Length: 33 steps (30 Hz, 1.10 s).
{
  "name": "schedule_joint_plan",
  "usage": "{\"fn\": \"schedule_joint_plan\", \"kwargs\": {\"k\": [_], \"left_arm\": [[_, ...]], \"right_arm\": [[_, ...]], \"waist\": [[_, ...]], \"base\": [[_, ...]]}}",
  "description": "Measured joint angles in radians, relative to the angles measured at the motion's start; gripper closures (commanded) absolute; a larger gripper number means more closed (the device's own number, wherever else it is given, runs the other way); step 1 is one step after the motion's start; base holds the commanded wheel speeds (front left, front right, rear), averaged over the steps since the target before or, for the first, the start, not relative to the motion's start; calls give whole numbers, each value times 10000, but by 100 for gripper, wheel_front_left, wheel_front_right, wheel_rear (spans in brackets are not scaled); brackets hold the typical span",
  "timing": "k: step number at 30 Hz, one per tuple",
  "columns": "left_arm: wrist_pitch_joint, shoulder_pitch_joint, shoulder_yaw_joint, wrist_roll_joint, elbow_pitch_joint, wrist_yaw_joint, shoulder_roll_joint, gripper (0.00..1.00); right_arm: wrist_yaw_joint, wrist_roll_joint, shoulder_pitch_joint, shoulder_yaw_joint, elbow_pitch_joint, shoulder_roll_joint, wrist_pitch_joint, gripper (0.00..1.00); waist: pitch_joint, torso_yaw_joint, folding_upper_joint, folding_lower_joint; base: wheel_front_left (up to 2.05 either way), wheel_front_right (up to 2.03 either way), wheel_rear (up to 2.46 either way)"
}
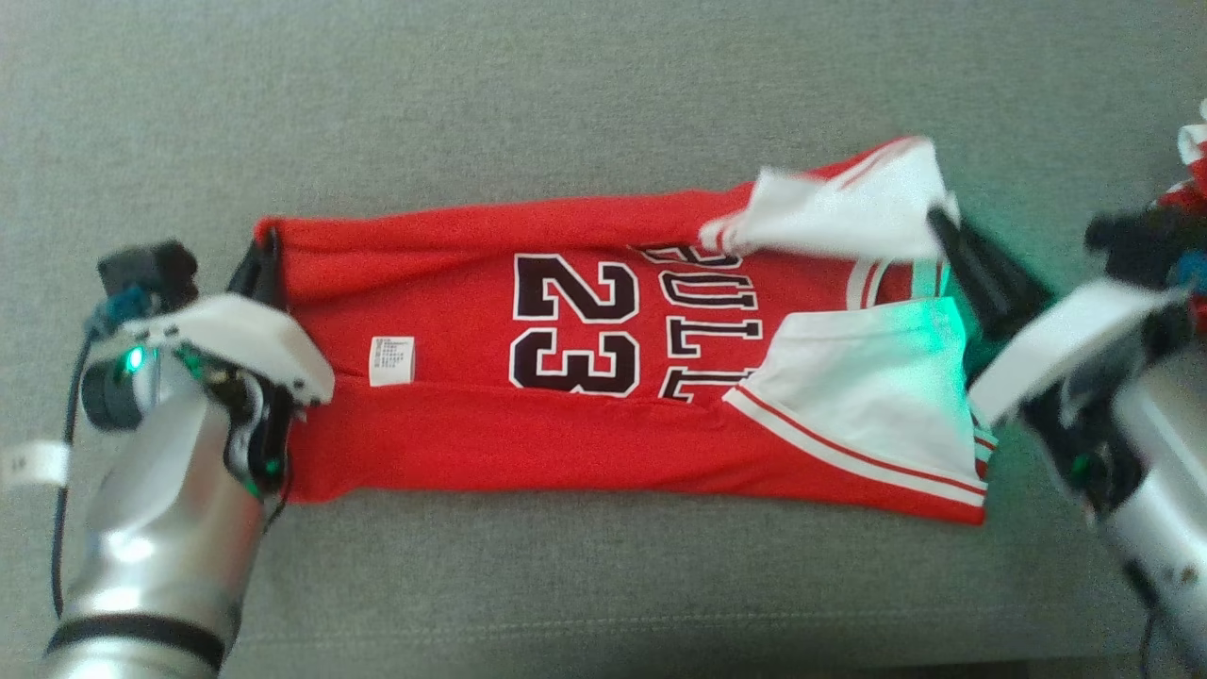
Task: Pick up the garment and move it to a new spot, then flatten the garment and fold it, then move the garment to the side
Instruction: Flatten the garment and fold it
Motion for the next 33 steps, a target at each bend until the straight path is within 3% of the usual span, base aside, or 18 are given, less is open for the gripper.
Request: {"fn": "schedule_joint_plan", "kwargs": {"k": [13,19,20,21,22,23,29,33], "left_arm": [[29,2247,224,-265,-1985,671,514,100],[382,2943,263,-462,-2746,1001,669,100],[476,3082,272,-535,-2865,1051,673,100],[512,3237,286,-585,-2968,1129,675,90],[508,3379,301,-600,-3064,1223,677,54],[508,3379,301,-600,-3064,1223,677,0],[362,4231,405,-600,-3591,1707,788,0],[-138,4849,581,-155,-4408,2380,907,0]], "right_arm": [[0,-270,2986,-1300,-928,1011,-221,100],[0,-708,3869,-1768,-1386,1409,176,100],[0,-750,3987,-1822,-1444,1492,268,67],[0,-813,4085,-1896,-1452,1584,372,38],[0,-928,4203,-2011,-1482,1670,403,0],[0,-928,4203,-2011,-1482,1670,403,0],[0,-1862,4905,-2763,-1801,2117,251,0],[0,-2834,5199,-3559,-2468,2489,-251,0]], "waist": [[-568,-264,0,0],[-740,-398,0,0],[-770,-423,0,0],[-806,-444,0,0],[-833,-458,0,0],[-833,-458,0,0],[-1039,-512,0,0],[-1177,-581,0,0]], "base": [[0,0,0],[0,0,0],[0,0,0],[0,0,0],[0,0,0],[0,0,0],[0,0,0],[0,0,0]]}}
